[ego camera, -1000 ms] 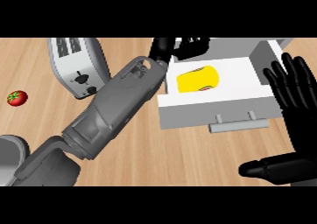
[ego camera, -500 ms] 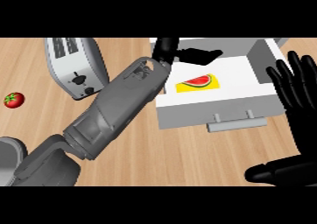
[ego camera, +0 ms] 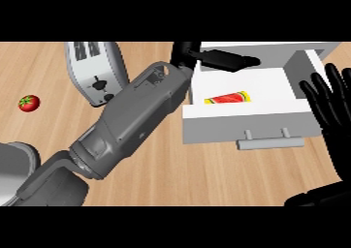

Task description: Pick up the cup, place it into the drawer and close the drawer

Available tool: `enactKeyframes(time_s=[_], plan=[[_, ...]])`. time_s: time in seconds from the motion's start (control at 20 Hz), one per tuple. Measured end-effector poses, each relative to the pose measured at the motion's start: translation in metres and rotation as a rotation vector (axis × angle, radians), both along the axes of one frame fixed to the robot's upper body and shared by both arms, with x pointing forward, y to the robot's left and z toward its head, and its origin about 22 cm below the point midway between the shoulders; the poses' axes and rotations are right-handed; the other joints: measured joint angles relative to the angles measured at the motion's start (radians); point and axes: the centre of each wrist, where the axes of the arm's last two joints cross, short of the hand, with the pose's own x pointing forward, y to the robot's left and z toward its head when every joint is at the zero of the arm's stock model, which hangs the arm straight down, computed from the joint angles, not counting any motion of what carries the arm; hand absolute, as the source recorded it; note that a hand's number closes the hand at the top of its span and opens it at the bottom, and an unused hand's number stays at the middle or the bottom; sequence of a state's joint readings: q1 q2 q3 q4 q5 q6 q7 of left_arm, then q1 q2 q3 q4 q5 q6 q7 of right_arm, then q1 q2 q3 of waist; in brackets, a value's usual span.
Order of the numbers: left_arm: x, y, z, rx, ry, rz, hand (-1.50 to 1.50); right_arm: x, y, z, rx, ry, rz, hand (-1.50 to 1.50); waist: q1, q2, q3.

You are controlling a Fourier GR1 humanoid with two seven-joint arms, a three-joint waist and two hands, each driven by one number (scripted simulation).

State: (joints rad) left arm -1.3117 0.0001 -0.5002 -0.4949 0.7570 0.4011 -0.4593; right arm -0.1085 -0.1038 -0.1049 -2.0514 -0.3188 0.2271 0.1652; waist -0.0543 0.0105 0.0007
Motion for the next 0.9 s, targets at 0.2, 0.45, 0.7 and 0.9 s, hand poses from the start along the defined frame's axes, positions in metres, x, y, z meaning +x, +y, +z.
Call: enactKeyframes(time_s=[0.2,0.45,0.7,0.9], plan=[[0.002,0.009,0.002,-0.062,0.019,0.001,-1.50,-0.003,-0.007,0.002,-0.032,-0.010,0.016,1.50,0.030,-0.007,0.000],[0.000,0.030,0.001,-0.133,0.031,0.028,-1.50,-0.013,-0.017,0.004,-0.198,-0.017,0.038,1.50,0.058,-0.017,-0.001],[-0.005,0.079,-0.009,-0.173,0.058,0.079,-1.50,-0.013,-0.021,0.008,-0.327,-0.011,0.027,1.50,0.083,-0.022,-0.001],[-0.020,0.119,-0.021,-0.194,0.083,0.109,-1.50,-0.015,-0.021,0.006,-0.427,0.006,0.025,1.50,0.090,-0.023,-0.001]])
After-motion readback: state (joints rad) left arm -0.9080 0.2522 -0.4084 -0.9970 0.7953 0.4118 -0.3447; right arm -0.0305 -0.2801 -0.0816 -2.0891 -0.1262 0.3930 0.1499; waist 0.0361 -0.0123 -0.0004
